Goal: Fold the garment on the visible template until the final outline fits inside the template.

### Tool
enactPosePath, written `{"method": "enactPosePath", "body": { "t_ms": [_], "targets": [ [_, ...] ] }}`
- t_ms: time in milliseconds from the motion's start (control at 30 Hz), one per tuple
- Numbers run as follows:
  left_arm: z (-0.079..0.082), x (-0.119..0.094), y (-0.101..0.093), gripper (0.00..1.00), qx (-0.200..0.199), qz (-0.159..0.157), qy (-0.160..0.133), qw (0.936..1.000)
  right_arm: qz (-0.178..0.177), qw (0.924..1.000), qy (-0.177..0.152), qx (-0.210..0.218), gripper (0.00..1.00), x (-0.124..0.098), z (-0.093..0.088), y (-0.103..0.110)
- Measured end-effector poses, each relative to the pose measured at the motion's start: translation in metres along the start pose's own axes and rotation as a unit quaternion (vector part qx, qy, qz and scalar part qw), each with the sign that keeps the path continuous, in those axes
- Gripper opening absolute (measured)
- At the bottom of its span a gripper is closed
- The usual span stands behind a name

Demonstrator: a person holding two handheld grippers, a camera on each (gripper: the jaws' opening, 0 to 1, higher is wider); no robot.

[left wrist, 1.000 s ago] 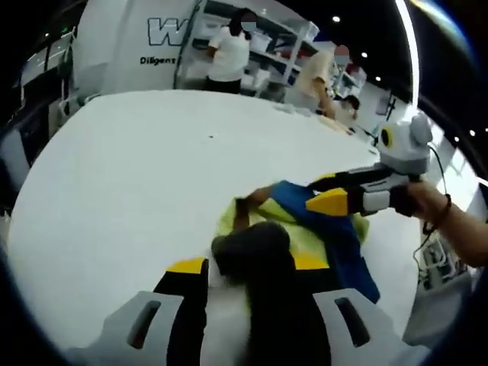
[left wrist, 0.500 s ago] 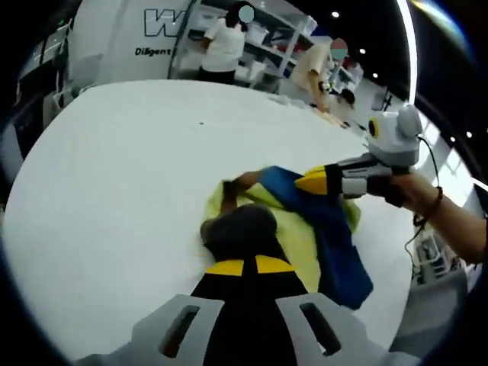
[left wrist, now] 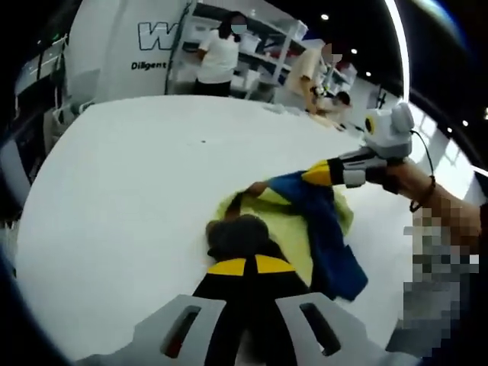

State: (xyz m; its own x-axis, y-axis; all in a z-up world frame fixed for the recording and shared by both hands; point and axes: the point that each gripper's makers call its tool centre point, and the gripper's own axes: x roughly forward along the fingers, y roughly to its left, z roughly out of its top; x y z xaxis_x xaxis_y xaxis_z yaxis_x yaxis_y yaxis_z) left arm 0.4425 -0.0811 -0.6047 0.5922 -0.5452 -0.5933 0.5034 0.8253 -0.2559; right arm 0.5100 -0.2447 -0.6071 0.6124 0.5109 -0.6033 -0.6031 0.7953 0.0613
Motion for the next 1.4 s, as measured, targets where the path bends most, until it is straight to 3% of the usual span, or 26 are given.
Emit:
{"method": "enactPosePath", "body": {
  "t_ms": [167, 500, 900, 1133, 1233, 1333, 1400],
  "targets": [
    [0.008, -0.008, 0.005, 0.00, 0.012, 0.006, -0.001, 0.9999, 0.020, 0.9991, -0.016, 0.033, 0.00, -0.010, 0.011, -0.001],
    [0.018, -0.010, 0.008, 0.00, 0.001, 0.004, -0.013, 0.9999, 0.007, 0.9998, -0.015, -0.013, 0.00, -0.026, 0.023, -0.007],
    [0.073, -0.027, 0.028, 0.00, 0.073, 0.043, -0.037, 0.9957, -0.041, 0.9964, -0.060, -0.043, 0.00, -0.048, 0.066, -0.031],
    [0.100, -0.033, 0.029, 0.00, 0.103, 0.053, -0.044, 0.9923, -0.061, 0.9937, -0.078, -0.053, 0.00, -0.062, 0.083, -0.042],
    [0.110, -0.042, 0.026, 0.00, 0.109, 0.052, -0.055, 0.9911, -0.065, 0.9921, -0.093, -0.053, 0.00, -0.071, 0.090, -0.043],
    [0.121, -0.054, 0.020, 0.00, 0.117, 0.047, -0.071, 0.9894, -0.081, 0.9860, -0.135, -0.057, 0.00, -0.087, 0.109, -0.046],
    [0.126, -0.059, 0.018, 0.00, 0.123, 0.049, -0.077, 0.9882, -0.079, 0.9850, -0.145, -0.048, 0.00, -0.095, 0.116, -0.046]
  ]
}}
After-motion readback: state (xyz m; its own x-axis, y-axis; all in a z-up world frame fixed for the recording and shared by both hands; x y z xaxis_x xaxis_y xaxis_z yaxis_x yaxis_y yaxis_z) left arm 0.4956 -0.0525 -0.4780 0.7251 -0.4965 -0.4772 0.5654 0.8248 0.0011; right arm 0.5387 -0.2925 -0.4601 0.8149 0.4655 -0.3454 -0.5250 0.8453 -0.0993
